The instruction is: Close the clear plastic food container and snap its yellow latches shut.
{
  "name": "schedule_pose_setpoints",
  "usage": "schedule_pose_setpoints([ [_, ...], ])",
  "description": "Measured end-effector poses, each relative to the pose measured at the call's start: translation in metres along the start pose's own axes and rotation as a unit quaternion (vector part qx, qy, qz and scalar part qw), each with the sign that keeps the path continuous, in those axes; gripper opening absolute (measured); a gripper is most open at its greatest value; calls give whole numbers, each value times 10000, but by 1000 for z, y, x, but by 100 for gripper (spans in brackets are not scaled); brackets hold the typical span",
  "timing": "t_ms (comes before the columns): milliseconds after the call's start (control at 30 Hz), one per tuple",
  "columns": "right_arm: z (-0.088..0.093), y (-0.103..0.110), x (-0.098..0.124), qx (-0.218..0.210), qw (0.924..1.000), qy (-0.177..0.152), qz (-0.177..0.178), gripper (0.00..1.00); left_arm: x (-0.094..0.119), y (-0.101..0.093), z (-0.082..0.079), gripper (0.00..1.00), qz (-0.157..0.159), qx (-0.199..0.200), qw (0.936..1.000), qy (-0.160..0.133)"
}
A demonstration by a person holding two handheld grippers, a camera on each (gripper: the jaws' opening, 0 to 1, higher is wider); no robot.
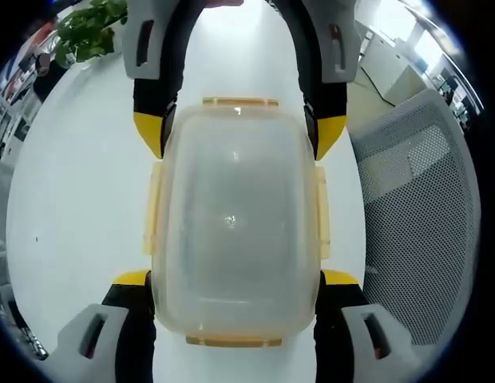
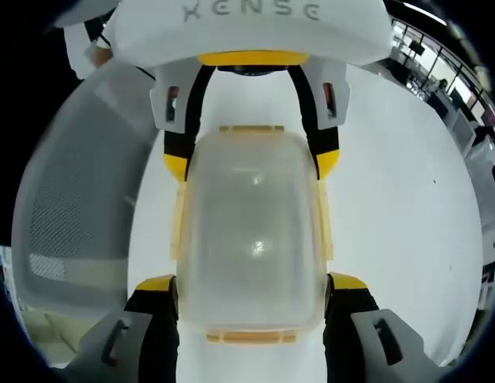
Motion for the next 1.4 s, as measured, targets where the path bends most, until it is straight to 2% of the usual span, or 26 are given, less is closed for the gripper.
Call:
schedule_pose_setpoints([
  [667, -11, 0, -6, 1, 10000, 44, 2, 74, 3, 1, 12, 83, 5, -13, 10000, -67],
  [1400, -38, 0, -17, 19, 10000, 26, 13, 74, 11, 1, 40, 83, -8, 36, 10000, -34],
])
Point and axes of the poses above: the point that each gripper's makers call its tool centre point, and the gripper's own axes: x roughly backward along the fingers, y roughly to its left, z roughly out of its underside, the point moved 7 cm from there along x, roughly backward along the fingers, and after that the axes turned 15 degrees about z, right-handed, at the moved point
